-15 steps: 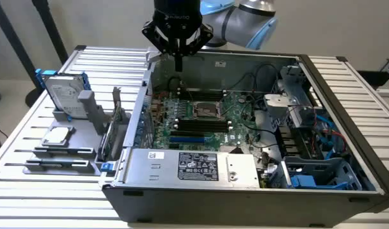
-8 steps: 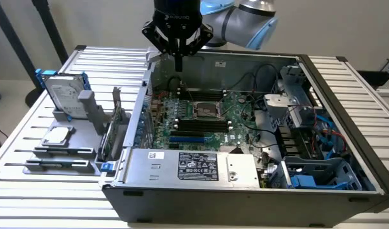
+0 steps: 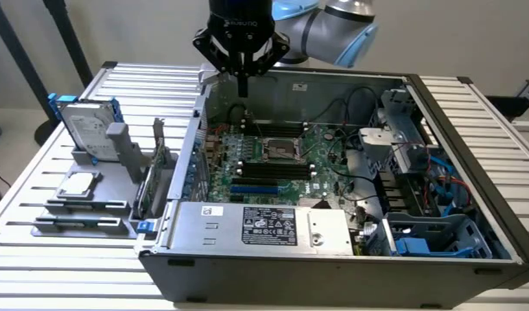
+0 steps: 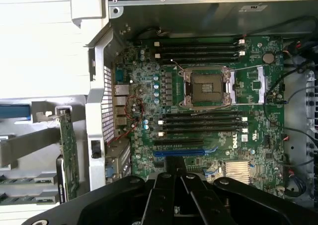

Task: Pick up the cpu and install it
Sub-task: 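Reach for the cpu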

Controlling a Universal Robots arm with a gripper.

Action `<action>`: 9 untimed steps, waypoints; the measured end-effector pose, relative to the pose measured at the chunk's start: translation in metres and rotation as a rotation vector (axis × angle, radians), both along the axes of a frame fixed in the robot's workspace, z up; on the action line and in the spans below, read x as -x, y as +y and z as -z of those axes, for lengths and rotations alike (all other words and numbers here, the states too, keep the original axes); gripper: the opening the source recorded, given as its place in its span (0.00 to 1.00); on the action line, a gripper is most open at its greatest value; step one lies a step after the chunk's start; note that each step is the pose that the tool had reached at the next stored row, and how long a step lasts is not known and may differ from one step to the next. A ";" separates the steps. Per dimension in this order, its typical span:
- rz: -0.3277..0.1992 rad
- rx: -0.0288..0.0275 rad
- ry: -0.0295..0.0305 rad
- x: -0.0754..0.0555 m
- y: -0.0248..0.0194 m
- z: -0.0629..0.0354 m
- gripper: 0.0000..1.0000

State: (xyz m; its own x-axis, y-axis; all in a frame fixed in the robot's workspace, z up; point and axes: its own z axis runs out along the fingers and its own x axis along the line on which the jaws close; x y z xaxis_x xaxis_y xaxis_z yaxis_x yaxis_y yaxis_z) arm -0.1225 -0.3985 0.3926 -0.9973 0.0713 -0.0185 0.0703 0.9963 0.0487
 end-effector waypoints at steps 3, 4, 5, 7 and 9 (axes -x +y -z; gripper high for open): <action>0.000 0.0002 0.0005 0.012 0.0036 0.0000 0.11; 0.000 0.0001 0.0004 0.016 0.0053 0.0002 0.11; 0.000 0.0001 0.0004 0.021 0.0072 0.0004 0.11; 0.000 0.0006 0.0004 0.030 0.0105 0.0010 0.11; 0.000 0.0021 0.0006 0.039 0.0123 0.0019 0.11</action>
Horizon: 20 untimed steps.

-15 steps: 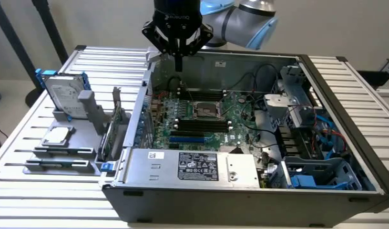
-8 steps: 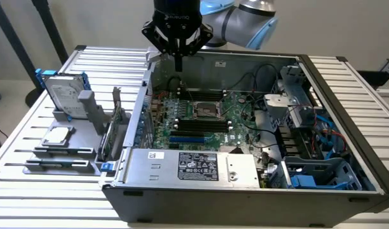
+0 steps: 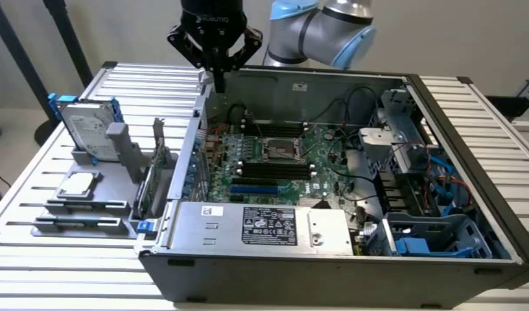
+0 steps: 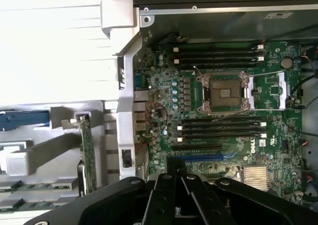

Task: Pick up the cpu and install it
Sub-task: 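Reach for the cpu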

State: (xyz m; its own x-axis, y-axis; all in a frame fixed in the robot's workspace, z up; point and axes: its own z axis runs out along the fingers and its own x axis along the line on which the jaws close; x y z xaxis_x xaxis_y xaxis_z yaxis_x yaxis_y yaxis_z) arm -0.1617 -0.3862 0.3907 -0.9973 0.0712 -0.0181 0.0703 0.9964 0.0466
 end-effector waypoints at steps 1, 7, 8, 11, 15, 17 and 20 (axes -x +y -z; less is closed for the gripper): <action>0.000 0.0008 -0.0002 0.004 0.0005 0.0006 0.11; 0.000 0.0112 -0.0001 0.032 0.0011 0.0038 0.11; 0.000 0.0131 -0.0001 0.036 0.0010 0.0043 0.11; 0.000 0.0182 -0.0002 0.050 0.0011 0.0062 0.11; 0.000 0.0253 -0.0002 0.068 0.0011 0.0085 0.11; 0.000 0.0287 -0.0002 0.077 0.0010 0.0097 0.11; 0.000 0.0337 -0.0002 0.091 0.0010 0.0117 0.11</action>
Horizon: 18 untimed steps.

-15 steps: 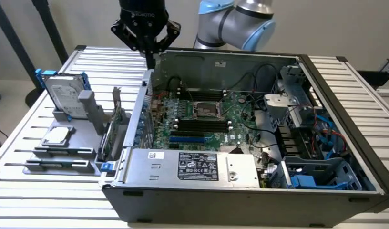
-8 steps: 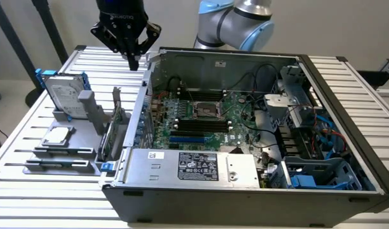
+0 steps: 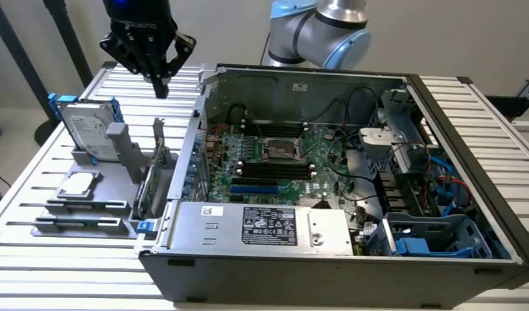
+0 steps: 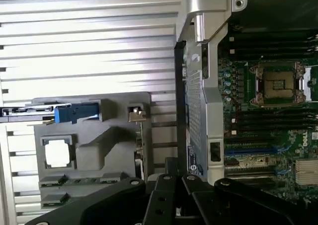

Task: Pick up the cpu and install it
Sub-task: 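Reach for the cpu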

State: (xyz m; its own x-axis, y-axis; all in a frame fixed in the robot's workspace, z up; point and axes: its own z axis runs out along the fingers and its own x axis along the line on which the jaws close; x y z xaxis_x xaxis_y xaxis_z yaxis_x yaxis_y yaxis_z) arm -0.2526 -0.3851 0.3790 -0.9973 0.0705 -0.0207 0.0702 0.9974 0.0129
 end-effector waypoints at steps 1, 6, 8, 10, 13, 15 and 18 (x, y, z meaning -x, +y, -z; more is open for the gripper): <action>0.000 0.0015 0.0000 0.004 0.0000 0.0007 0.11; 0.000 0.0092 0.0000 0.027 0.0000 0.0041 0.11; 0.000 0.0122 0.0000 0.036 0.0000 0.0055 0.11; 0.000 0.0152 0.0000 0.045 0.0000 0.0068 0.11; 0.000 0.0189 0.0000 0.059 0.0000 0.0090 0.11; 0.000 0.0211 0.0001 0.068 0.0000 0.0105 0.11; 0.000 0.0240 0.0002 0.082 0.0000 0.0127 0.11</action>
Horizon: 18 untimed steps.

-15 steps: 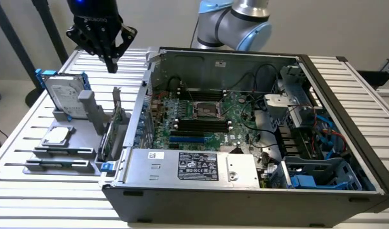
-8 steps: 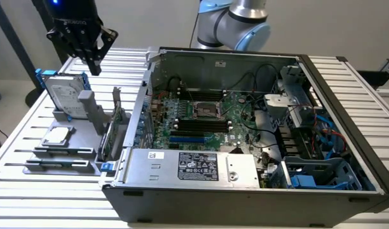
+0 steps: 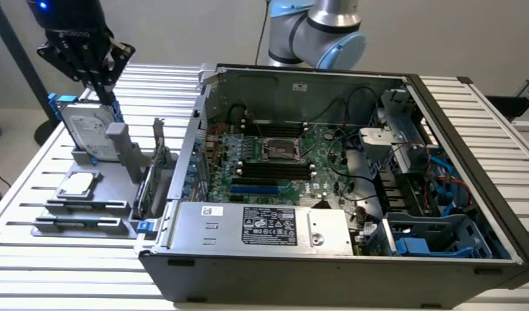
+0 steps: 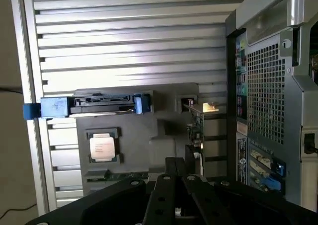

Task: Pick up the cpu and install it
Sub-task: 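Reach for the cpu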

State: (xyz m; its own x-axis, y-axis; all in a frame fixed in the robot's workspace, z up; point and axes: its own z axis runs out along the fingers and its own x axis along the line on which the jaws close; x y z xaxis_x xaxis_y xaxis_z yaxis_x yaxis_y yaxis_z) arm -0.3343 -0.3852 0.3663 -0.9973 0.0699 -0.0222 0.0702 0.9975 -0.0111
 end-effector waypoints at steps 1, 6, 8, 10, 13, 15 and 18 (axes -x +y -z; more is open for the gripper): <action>0.000 0.0010 0.0002 0.005 0.0000 0.0008 0.11; 0.000 0.0055 0.0009 0.027 0.0000 0.0043 0.11; 0.000 0.0071 0.0012 0.037 0.0000 0.0058 0.11; 0.000 0.0088 0.0017 0.046 0.0000 0.0072 0.11; 0.000 0.0111 0.0025 0.059 0.0000 0.0094 0.11; 0.000 0.0127 0.0031 0.069 0.0000 0.0108 0.11; 0.000 0.0152 0.0044 0.082 0.0000 0.0128 0.11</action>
State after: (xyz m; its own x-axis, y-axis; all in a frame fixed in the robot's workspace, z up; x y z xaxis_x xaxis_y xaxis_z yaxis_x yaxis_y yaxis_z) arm -0.4163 -0.3851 0.3536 -0.9974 0.0696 -0.0188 0.0701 0.9972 -0.0265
